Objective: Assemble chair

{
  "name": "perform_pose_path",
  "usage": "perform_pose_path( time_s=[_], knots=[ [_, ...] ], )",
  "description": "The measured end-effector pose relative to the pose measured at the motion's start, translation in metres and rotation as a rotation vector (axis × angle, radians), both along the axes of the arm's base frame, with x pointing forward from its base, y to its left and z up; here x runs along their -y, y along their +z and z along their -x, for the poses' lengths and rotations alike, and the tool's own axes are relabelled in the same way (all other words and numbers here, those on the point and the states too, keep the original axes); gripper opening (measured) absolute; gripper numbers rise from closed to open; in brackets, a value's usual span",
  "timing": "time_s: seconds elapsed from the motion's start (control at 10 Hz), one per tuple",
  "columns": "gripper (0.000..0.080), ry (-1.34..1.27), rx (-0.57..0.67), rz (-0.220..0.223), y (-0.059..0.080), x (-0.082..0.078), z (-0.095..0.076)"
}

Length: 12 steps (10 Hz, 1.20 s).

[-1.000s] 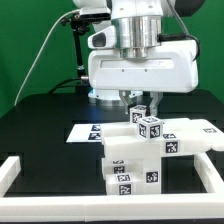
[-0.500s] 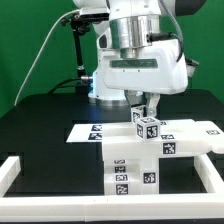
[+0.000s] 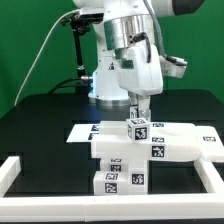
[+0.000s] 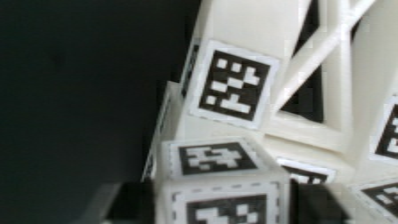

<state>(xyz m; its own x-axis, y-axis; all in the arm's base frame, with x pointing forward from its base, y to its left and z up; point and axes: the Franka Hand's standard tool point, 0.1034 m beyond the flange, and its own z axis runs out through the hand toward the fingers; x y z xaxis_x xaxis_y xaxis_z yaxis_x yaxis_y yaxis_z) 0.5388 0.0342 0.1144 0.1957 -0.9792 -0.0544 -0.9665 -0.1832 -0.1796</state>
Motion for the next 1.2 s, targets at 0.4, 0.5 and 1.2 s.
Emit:
perform_pose_path(
  time_s=[0.4,0.5,1.2],
  knots=[
    [0.0644,0.516,0.004,0.076,0.005,0.004,-0.004],
    [0.0644,0.672,0.000,0.107,0.008,0.000,-0.007],
    [0.0649,1.323,0.044,0.245,-0.004,0.003,-0.008]
  ],
)
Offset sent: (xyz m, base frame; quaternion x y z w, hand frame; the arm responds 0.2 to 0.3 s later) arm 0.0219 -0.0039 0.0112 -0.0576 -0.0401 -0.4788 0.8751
